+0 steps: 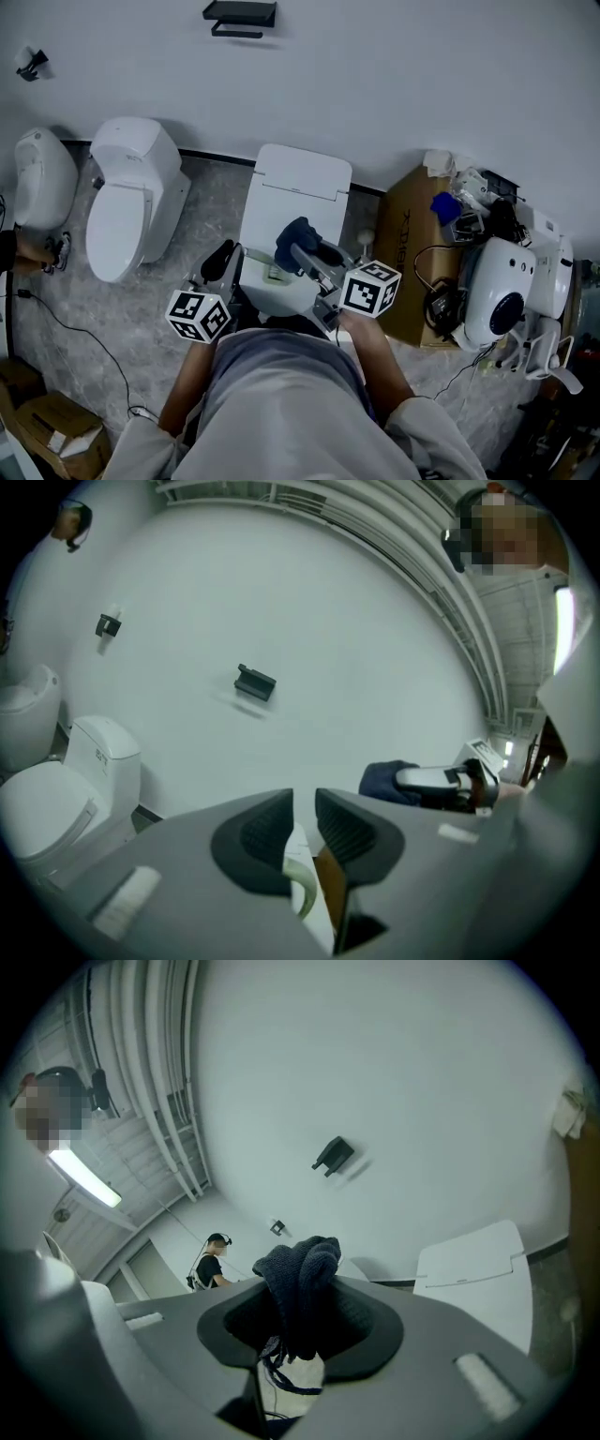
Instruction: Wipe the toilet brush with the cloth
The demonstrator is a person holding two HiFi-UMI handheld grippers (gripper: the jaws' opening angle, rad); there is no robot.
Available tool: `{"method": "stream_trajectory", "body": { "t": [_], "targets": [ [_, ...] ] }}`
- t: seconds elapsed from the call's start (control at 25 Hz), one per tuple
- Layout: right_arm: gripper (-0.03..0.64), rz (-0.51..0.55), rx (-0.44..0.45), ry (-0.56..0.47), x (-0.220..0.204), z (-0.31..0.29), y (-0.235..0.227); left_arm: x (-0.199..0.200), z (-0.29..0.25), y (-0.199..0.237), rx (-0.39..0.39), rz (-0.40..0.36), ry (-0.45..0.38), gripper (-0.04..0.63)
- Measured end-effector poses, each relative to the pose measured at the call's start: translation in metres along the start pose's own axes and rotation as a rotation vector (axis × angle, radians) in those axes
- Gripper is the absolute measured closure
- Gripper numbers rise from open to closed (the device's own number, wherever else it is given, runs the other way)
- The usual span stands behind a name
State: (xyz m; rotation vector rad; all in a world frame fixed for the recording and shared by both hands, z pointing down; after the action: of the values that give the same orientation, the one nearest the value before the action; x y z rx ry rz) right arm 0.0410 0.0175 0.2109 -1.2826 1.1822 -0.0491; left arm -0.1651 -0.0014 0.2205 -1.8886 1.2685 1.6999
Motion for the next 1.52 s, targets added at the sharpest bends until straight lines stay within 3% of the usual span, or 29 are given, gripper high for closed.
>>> {"method": "stream_trajectory", "body": {
  "t": [0.32,0.6,0.8,1.0,1.12,1.32,1.52],
  "targets": [
    [0.5,0.19,-0.129,-0.036,0.01,0.045,0.015,0.034,0.023,-0.026,-0.008,-0.067,-0.068,0.595],
    [0.5,0.298,-0.277,-0.096,0.013,0.083,0.026,0.055,0.044,-0.052,-0.022,-0.077,-0.112,0.595],
    [0.5,0.385,-0.329,-0.08,0.013,0.098,0.033,0.058,0.054,-0.058,-0.02,-0.072,-0.113,0.595],
    [0.5,0.428,-0.363,-0.077,0.018,0.116,0.037,0.069,0.062,-0.073,-0.085,-0.131,-0.204,0.595],
    [0.503,0.448,-0.382,-0.08,0.019,0.123,0.037,0.073,0.062,-0.073,-0.063,-0.154,-0.187,0.595],
    [0.506,0.468,-0.392,-0.055,0.018,0.131,0.036,0.071,0.06,-0.068,0.025,-0.166,-0.087,0.595],
    [0.506,0.48,-0.38,-0.042,0.016,0.13,0.037,0.072,0.056,-0.072,0.033,-0.171,-0.065,0.595]
  ]
}}
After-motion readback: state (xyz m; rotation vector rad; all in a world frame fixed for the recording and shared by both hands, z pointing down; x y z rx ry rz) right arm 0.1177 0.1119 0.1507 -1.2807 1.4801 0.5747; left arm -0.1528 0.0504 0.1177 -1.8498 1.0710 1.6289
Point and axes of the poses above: the fingertips, and each gripper's own axes: z backward along the fingers, y to its left, x out of its top, the point moved 6 cm from there along z, backward along the fingers, and after that the axes turned 3 degrees about -z, right-handed, at the moved point
